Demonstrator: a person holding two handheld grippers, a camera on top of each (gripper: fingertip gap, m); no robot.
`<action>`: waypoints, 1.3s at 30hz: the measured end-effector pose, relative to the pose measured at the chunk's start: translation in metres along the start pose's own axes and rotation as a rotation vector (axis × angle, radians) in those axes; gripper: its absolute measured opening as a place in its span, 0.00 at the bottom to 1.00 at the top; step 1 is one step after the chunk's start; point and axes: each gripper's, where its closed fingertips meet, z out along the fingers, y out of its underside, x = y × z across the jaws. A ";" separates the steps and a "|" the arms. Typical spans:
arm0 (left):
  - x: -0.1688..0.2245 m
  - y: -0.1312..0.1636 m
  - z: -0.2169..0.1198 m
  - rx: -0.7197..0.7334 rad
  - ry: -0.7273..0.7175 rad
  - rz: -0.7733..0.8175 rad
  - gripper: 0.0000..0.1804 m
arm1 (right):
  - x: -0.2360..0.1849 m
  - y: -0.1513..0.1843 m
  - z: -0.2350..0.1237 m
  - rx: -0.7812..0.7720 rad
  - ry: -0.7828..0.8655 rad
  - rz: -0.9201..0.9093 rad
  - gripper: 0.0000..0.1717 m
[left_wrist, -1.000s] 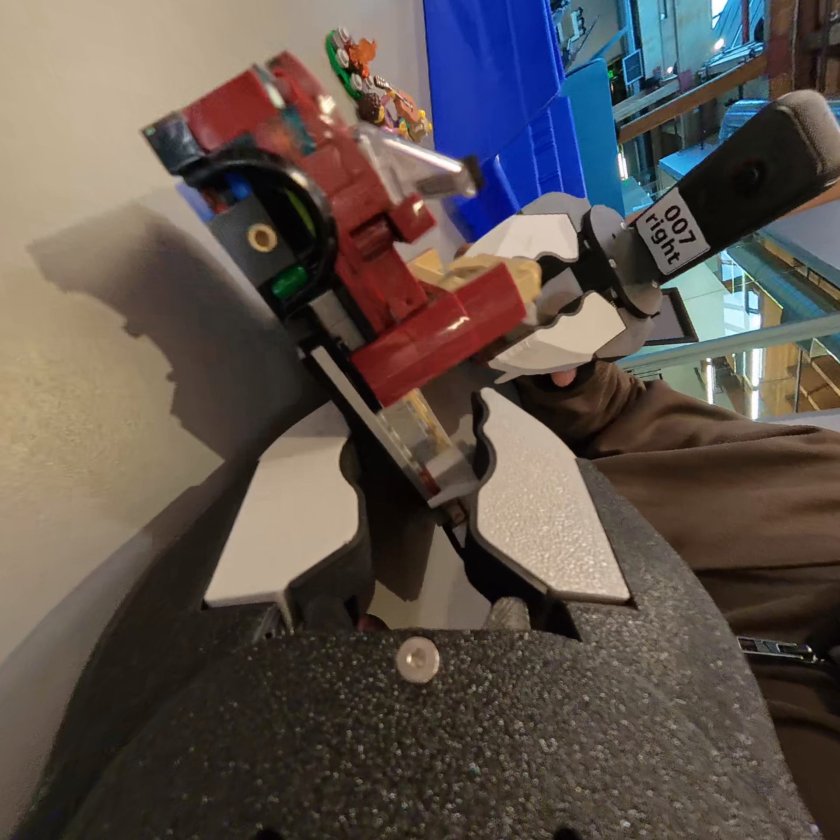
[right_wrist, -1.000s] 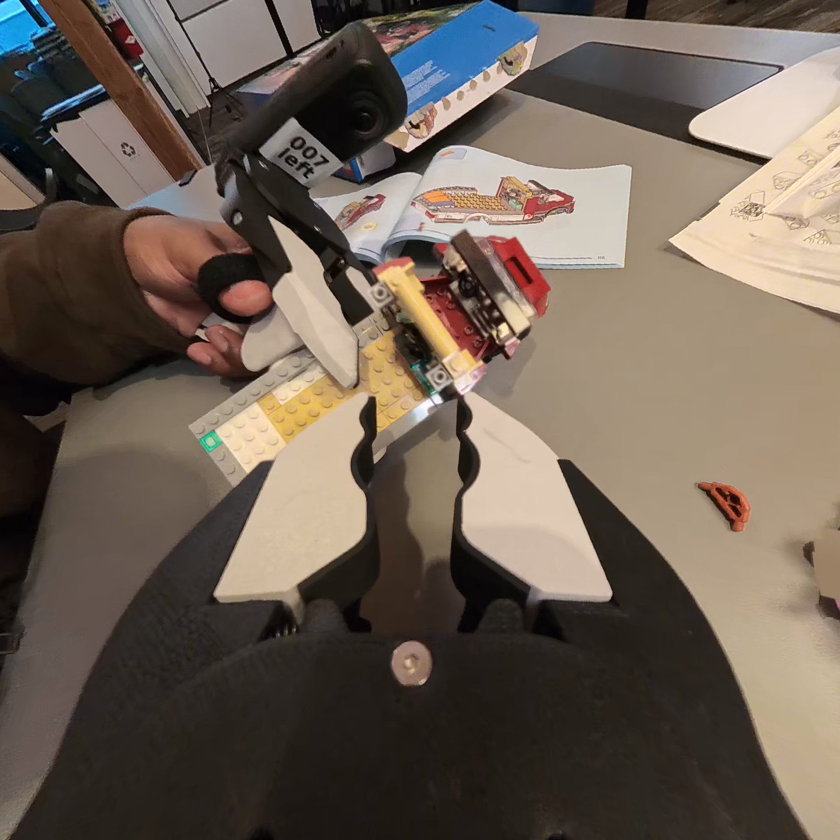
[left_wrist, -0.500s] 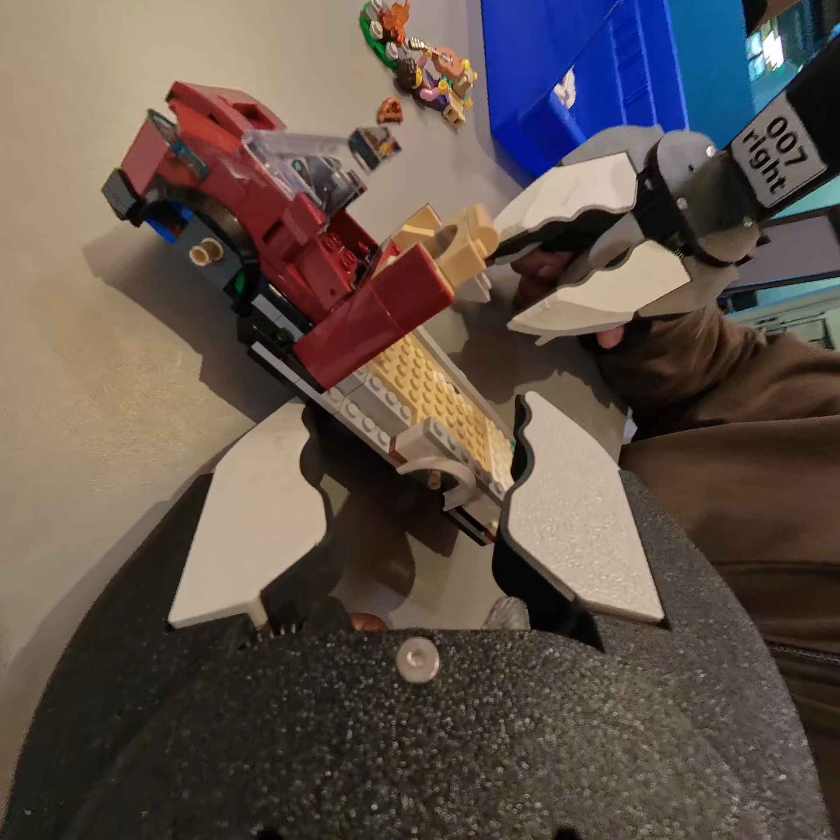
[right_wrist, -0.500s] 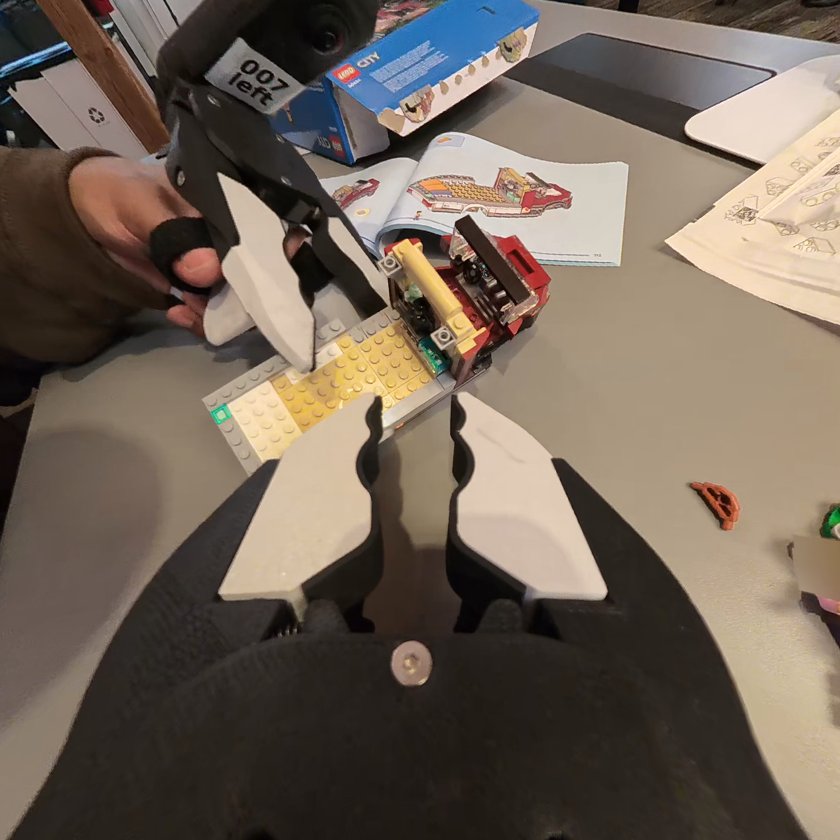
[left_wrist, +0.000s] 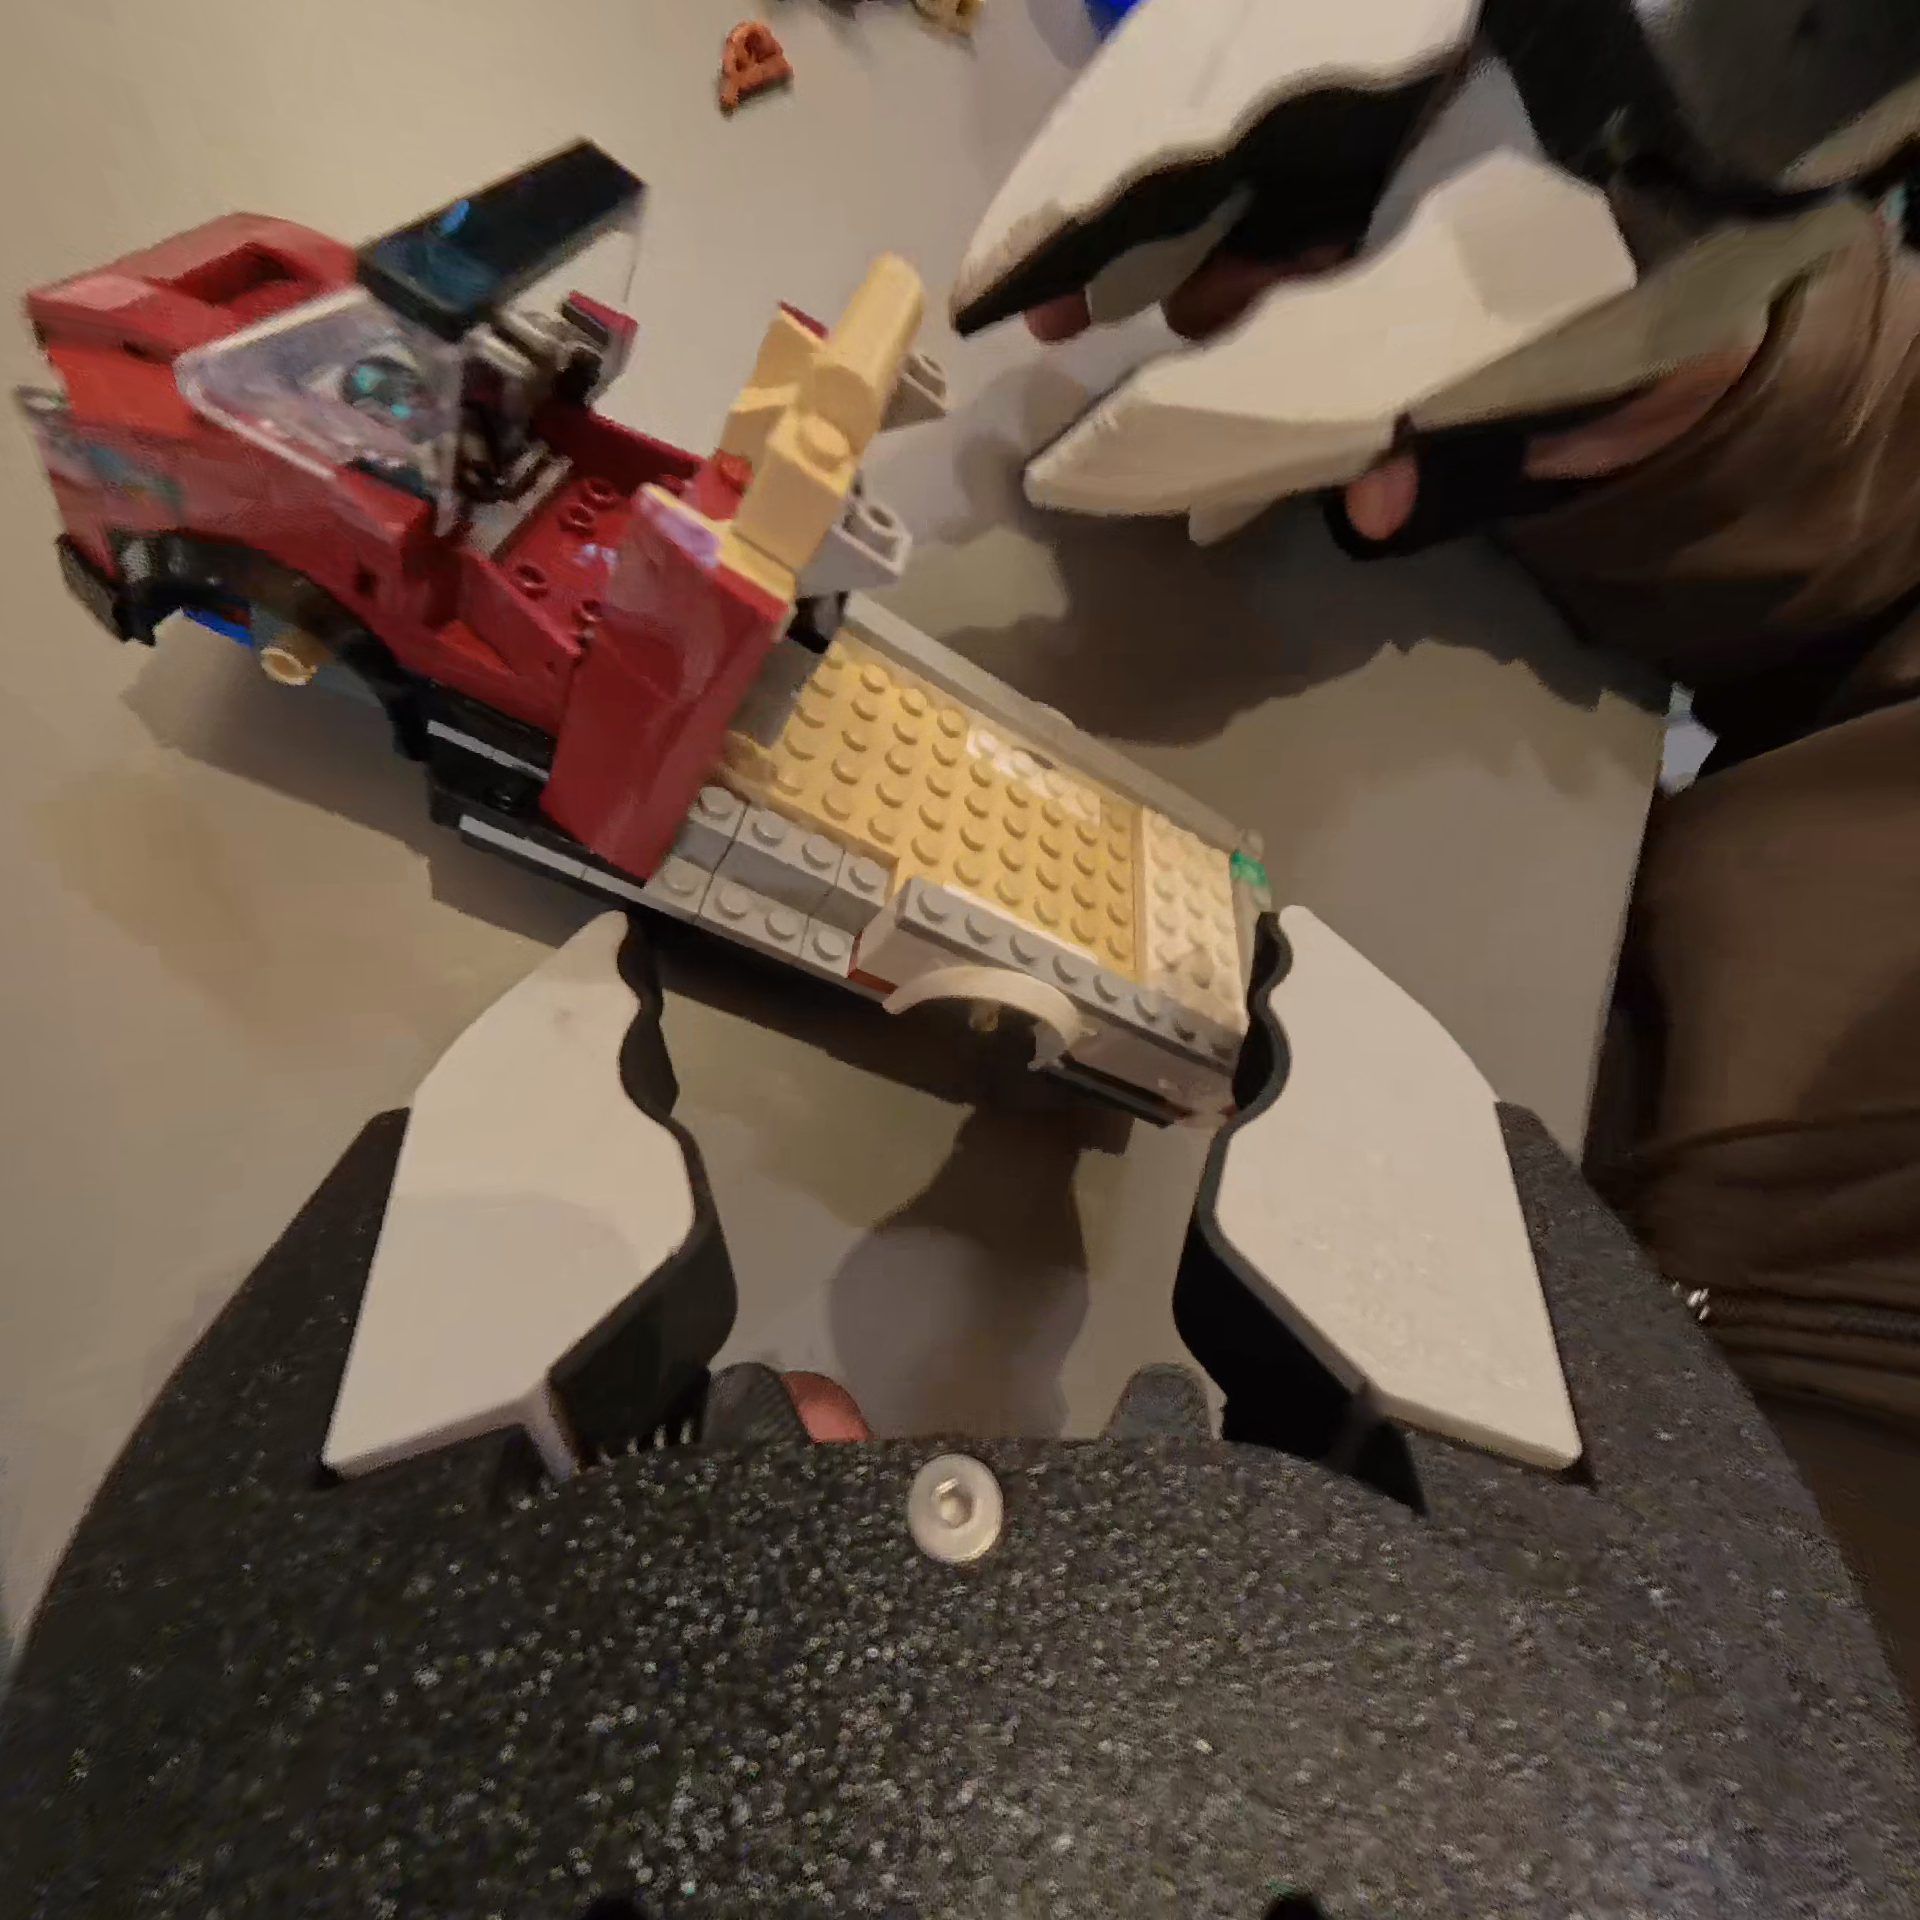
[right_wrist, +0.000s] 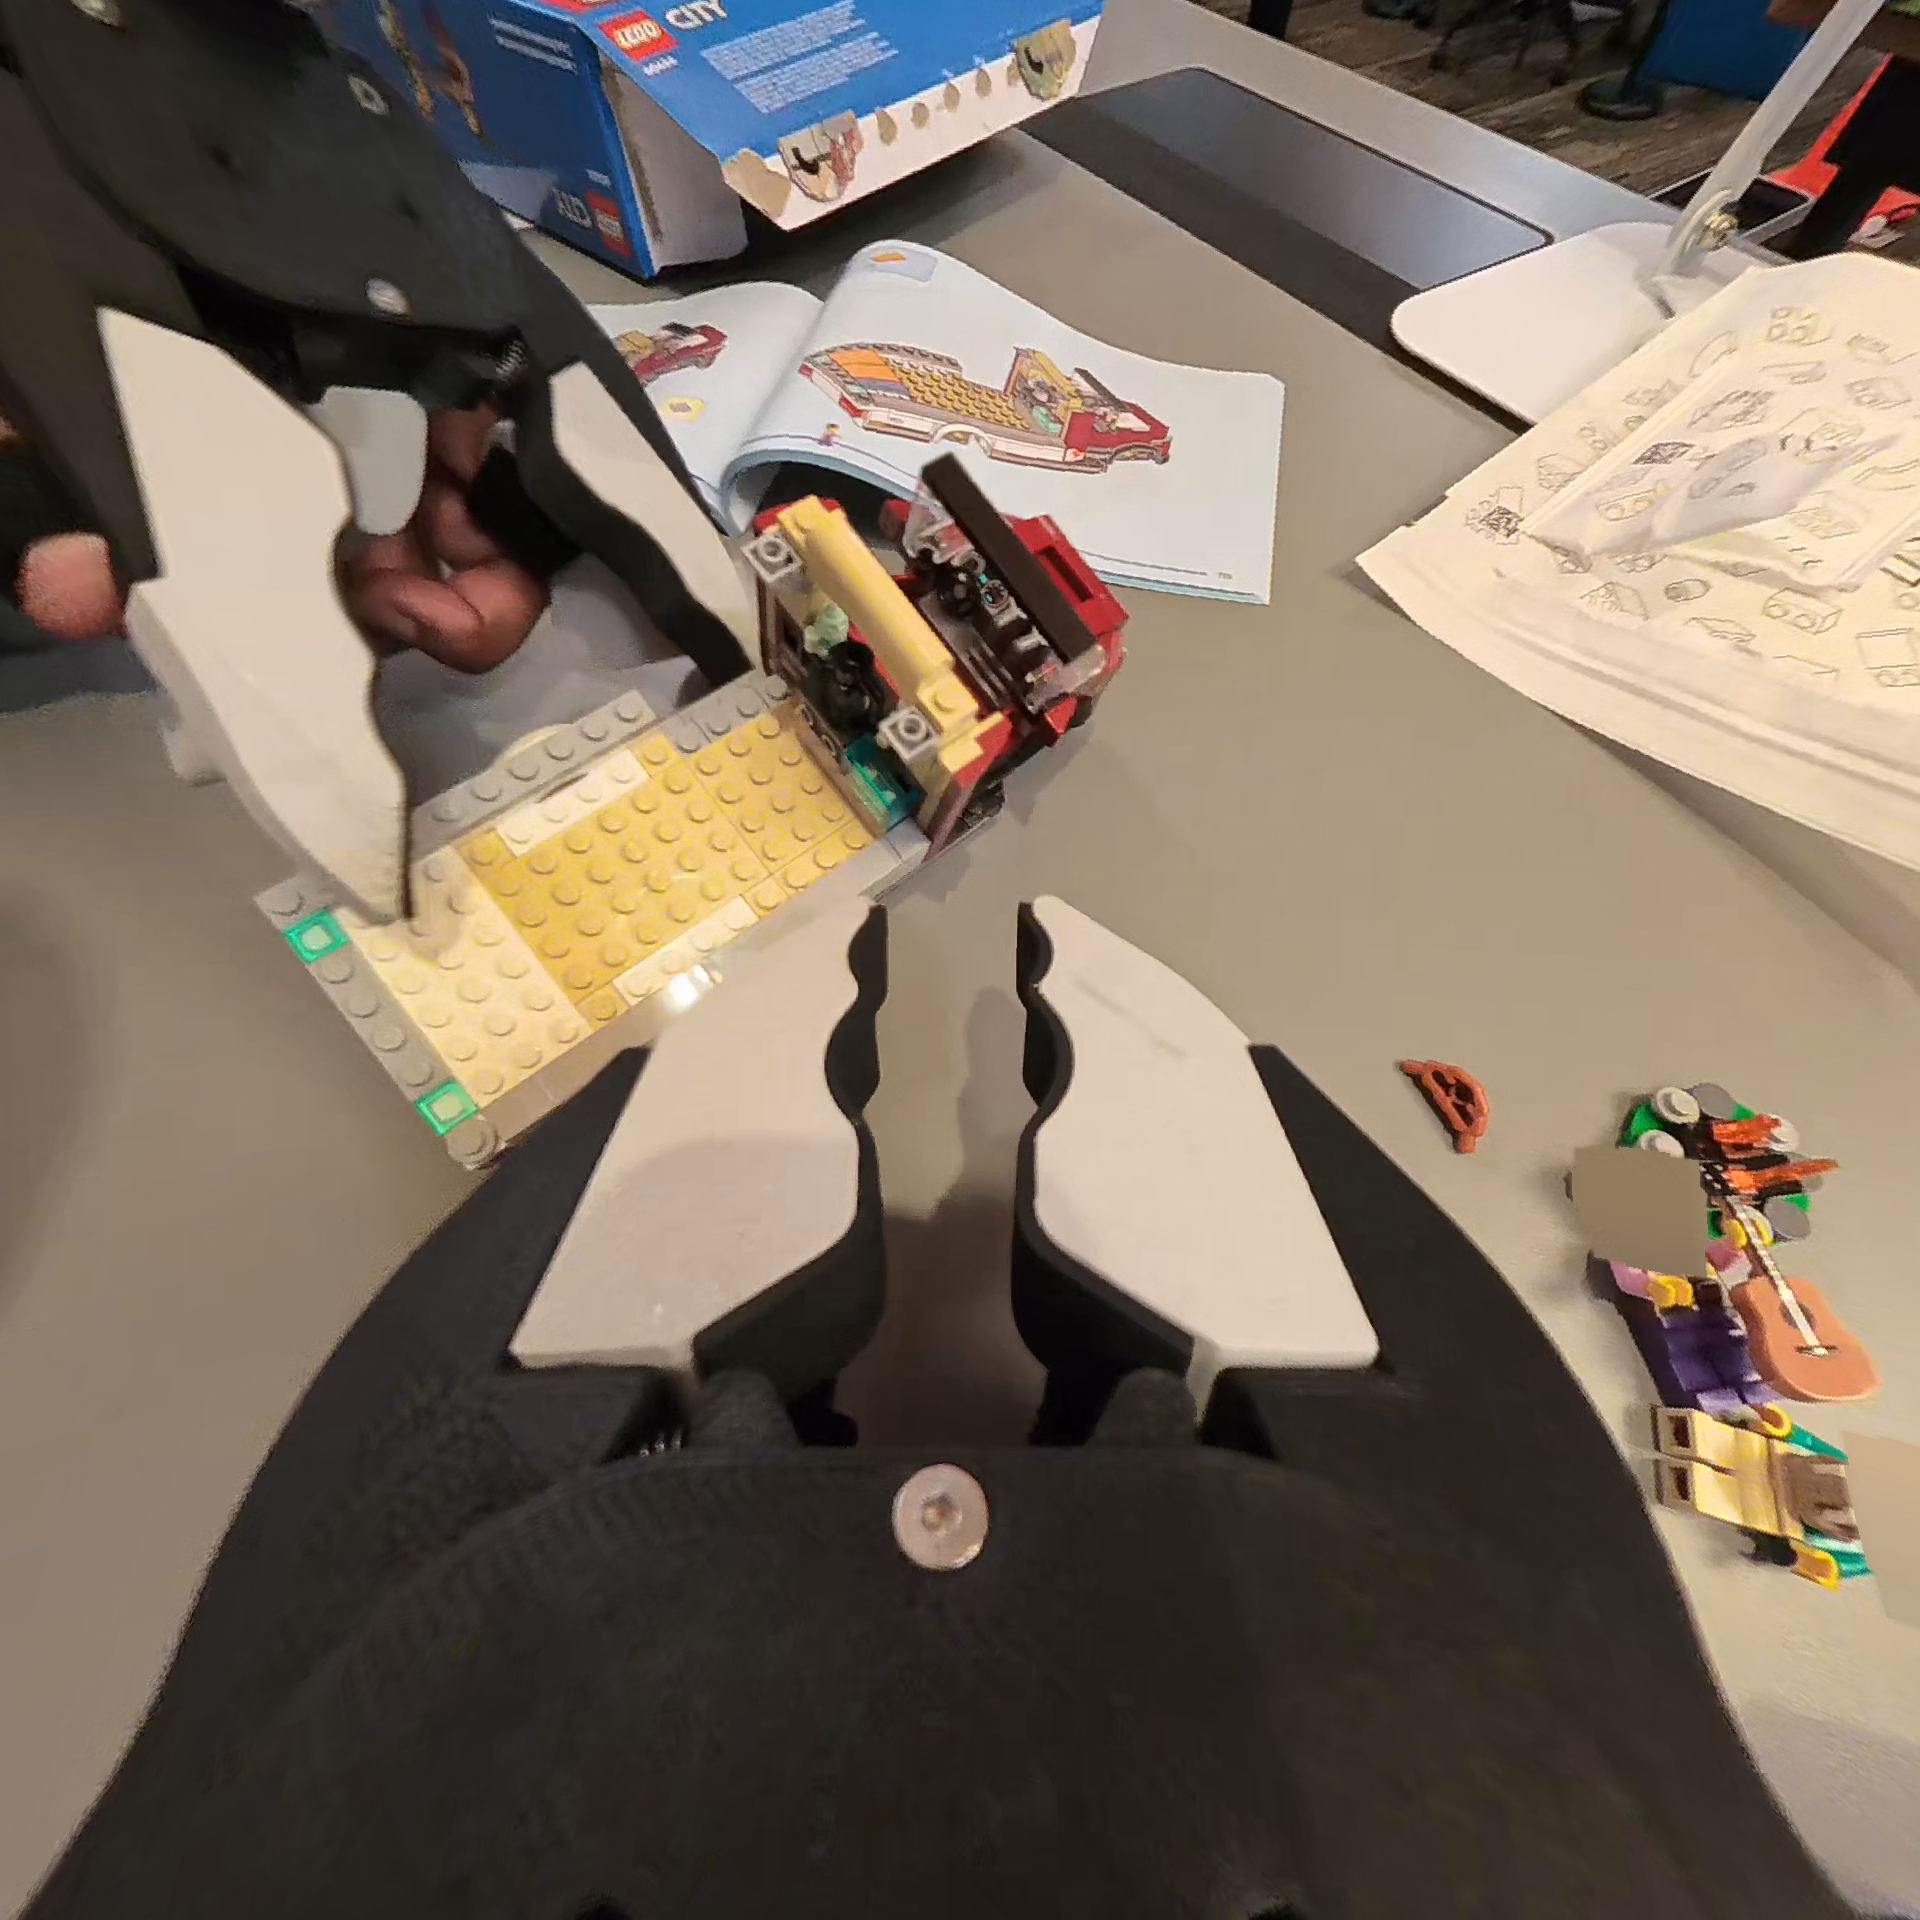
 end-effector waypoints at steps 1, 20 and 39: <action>0.002 0.004 0.000 -0.025 -0.003 0.043 0.60 | 0.001 0.000 0.000 -0.003 0.009 -0.001 0.14; -0.047 -0.041 -0.100 0.344 -0.175 0.172 0.52 | 0.001 0.011 0.009 -0.088 0.015 -0.005 0.15; -0.084 -0.033 -0.085 0.303 -0.371 0.170 0.43 | 0.006 0.010 0.008 -0.081 -0.066 0.133 0.15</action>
